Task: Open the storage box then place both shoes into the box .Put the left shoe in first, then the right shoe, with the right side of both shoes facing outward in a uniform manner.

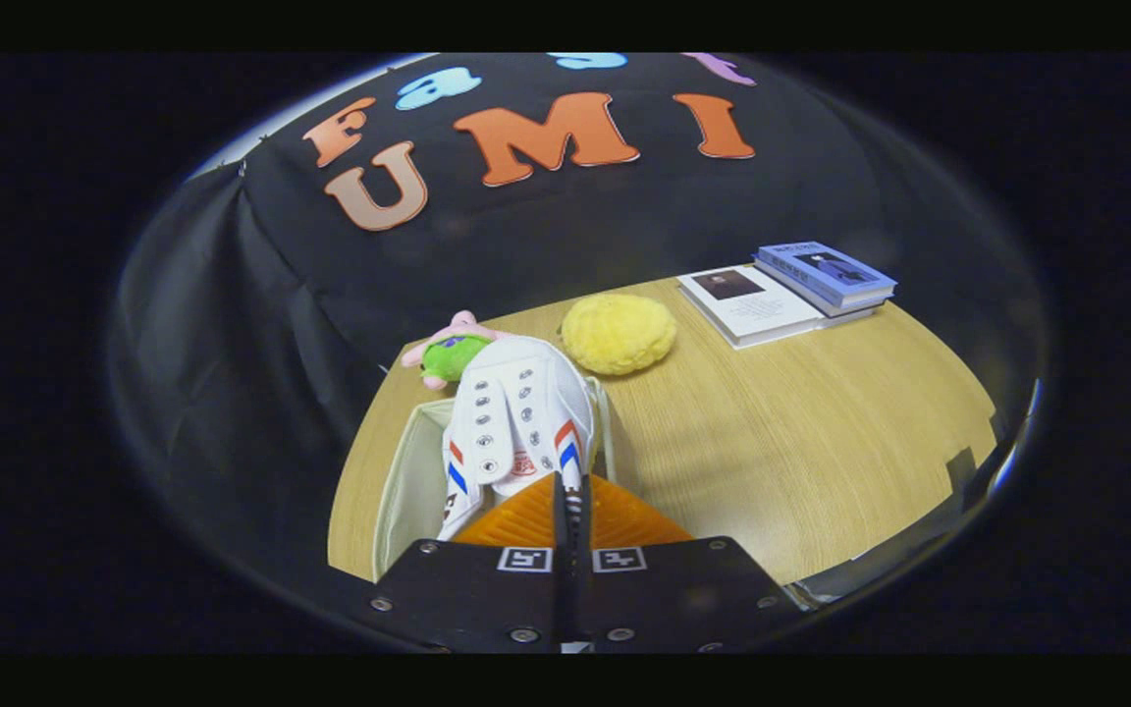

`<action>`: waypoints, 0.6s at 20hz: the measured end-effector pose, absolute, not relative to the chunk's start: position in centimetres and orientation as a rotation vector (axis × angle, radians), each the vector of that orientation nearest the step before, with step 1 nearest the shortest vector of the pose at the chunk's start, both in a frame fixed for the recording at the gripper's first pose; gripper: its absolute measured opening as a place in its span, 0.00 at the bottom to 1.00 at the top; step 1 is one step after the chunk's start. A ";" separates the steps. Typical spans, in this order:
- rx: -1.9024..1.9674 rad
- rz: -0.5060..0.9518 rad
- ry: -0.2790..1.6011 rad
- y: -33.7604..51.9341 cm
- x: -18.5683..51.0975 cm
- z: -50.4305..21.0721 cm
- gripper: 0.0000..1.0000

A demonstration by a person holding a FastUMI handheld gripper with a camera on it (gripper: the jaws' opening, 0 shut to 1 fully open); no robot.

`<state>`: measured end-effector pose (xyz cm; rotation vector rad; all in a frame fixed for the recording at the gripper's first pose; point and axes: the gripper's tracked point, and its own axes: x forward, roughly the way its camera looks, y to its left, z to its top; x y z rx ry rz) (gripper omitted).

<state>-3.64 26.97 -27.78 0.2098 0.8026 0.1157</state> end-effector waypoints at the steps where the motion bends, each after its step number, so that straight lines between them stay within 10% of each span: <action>1: 0.200 0.108 0.803 27.3 -4.1 -28.0 0.01; 7: 0.166 0.126 0.857 28.4 -5.2 -29.9 0.04; 12: 0.207 0.198 0.818 28.9 -3.7 -27.1 0.54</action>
